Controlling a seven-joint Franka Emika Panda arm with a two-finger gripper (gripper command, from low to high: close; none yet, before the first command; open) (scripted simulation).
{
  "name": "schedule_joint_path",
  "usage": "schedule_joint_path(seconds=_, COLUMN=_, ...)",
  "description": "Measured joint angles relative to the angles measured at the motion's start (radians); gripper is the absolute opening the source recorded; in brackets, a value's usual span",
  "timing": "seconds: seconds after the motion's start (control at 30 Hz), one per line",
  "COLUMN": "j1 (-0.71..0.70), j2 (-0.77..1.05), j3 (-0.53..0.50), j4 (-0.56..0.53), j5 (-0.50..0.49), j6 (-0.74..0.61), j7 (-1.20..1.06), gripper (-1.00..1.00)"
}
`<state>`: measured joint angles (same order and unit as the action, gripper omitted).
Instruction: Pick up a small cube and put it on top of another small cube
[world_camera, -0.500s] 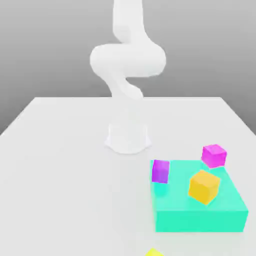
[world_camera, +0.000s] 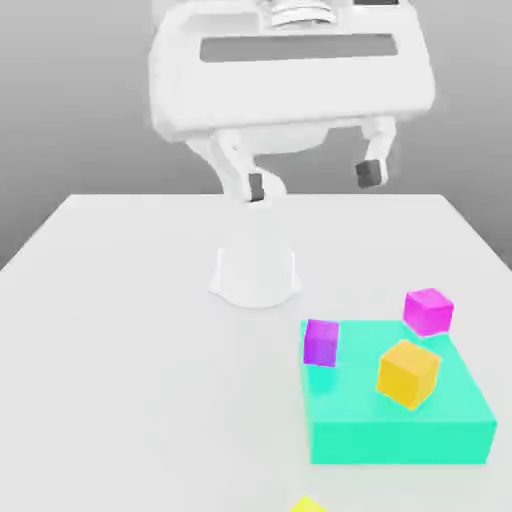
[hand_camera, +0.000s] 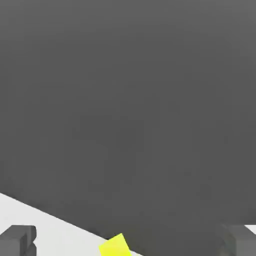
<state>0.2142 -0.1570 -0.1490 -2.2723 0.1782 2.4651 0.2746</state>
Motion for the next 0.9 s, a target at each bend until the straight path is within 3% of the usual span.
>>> schedule_joint_path(seconds=0.23, j1=0.023, j2=0.249, j3=0.009, j4=0.009, j5=0.026, j6=0.070, j7=-0.177, gripper=0.00)
schedule_joint_path(seconds=0.5, j1=0.026, j2=0.515, j3=0.020, j4=0.016, j5=-0.059, j6=0.163, j7=-0.298, gripper=0.00)
schedule_joint_path(seconds=0.63, j1=0.010, j2=0.660, j3=0.042, j4=0.043, j5=-0.050, j6=0.263, j7=-0.325, gripper=0.00)
schedule_joint_path(seconds=0.67, j1=0.005, j2=0.689, j3=0.048, j4=0.049, j5=-0.044, j6=0.285, j7=-0.330, gripper=-1.00)
schedule_joint_path(seconds=0.9, j1=0.005, j2=0.692, j3=0.048, j4=0.050, j5=-0.044, j6=0.286, j7=-0.330, gripper=-1.00)
